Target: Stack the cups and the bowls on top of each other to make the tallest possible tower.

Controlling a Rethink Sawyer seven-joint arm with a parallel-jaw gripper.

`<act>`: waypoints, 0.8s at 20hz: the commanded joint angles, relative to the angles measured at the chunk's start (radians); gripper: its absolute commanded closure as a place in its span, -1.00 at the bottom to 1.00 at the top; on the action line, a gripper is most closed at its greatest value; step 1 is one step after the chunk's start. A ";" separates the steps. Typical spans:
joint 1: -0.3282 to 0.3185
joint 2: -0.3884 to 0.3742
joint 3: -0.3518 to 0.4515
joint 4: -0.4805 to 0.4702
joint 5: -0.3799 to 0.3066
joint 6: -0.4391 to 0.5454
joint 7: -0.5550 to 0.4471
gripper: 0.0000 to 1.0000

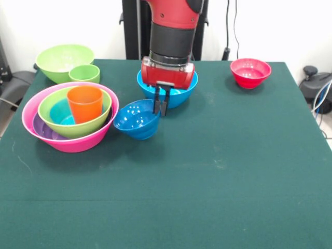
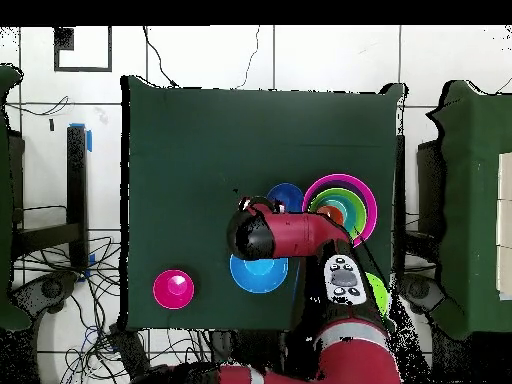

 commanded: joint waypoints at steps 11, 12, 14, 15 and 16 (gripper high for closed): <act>-0.024 -0.066 0.097 0.094 -0.015 0.113 0.013 1.00; -0.023 -0.068 0.099 0.097 -0.013 0.120 0.013 1.00; -0.021 -0.078 0.102 0.105 -0.008 0.135 0.011 1.00; -0.020 -0.090 0.103 0.114 -0.003 0.150 0.010 1.00; -0.020 -0.099 0.106 0.123 0.000 0.157 0.012 1.00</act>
